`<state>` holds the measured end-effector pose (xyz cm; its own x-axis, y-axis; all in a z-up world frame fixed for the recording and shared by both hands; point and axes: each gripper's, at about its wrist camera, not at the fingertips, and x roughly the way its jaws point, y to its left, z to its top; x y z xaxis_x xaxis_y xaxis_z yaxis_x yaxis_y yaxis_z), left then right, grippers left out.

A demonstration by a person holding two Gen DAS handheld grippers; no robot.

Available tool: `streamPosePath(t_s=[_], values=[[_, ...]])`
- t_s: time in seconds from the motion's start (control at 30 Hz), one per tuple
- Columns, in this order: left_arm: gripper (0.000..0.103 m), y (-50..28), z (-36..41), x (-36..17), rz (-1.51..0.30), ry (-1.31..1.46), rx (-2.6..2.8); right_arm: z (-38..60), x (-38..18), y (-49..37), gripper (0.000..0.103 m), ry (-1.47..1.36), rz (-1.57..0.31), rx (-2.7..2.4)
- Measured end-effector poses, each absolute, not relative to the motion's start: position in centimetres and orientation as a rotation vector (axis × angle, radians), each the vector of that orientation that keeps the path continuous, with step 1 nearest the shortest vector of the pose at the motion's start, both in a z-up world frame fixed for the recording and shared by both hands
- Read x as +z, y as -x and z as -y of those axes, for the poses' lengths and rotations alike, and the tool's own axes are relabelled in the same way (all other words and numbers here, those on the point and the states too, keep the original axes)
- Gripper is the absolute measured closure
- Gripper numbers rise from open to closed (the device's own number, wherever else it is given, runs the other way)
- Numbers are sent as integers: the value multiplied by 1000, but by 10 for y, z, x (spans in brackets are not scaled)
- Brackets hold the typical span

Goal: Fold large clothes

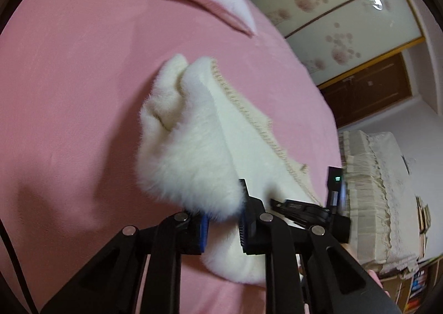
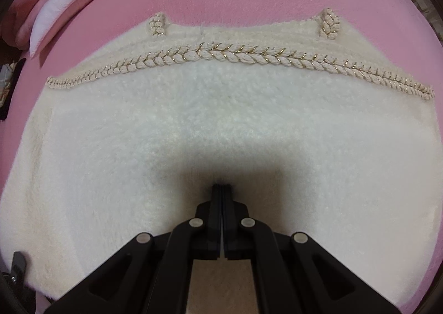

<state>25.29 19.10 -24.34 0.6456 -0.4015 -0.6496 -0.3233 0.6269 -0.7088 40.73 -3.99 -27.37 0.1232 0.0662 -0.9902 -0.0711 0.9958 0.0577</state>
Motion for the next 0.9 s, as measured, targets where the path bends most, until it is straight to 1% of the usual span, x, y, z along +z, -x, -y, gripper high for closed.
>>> streamPosePath(t_s=[0.27,0.33,0.37,0.4,0.47,0.53,0.6,0.67,0.73,0.83,0.9], values=[[91,-247,-136,-181,-721,765,-157,72,-267,-384,103,-73,-1379,202],[91,-240,-113,-163,-673,734,-190,75,-264,-378,103,-43,-1347,272],[98,-237,-94,-153,-658,709,-232,80,-263,-377,103,-35,-1334,308],[103,-235,-77,-144,-629,700,-305,86,-263,-375,103,-58,-1330,338],[103,-231,-26,-122,-590,618,-376,106,-255,-376,103,-163,-1353,379],[103,-231,17,-113,-607,502,-372,129,-258,-380,103,-331,-1399,419],[103,-233,36,-116,-643,512,-338,147,-257,-379,103,-400,-1431,431],[103,-233,37,-128,-691,579,-266,159,-251,-375,103,-386,-1431,464],[100,-231,26,-140,-743,605,-153,168,-251,-369,103,-367,-1443,500],[90,-229,-2,-160,-830,620,-14,178,-256,-370,103,-366,-1471,521],[89,-230,-27,-175,-879,647,91,174,-256,-371,103,-335,-1474,520]])
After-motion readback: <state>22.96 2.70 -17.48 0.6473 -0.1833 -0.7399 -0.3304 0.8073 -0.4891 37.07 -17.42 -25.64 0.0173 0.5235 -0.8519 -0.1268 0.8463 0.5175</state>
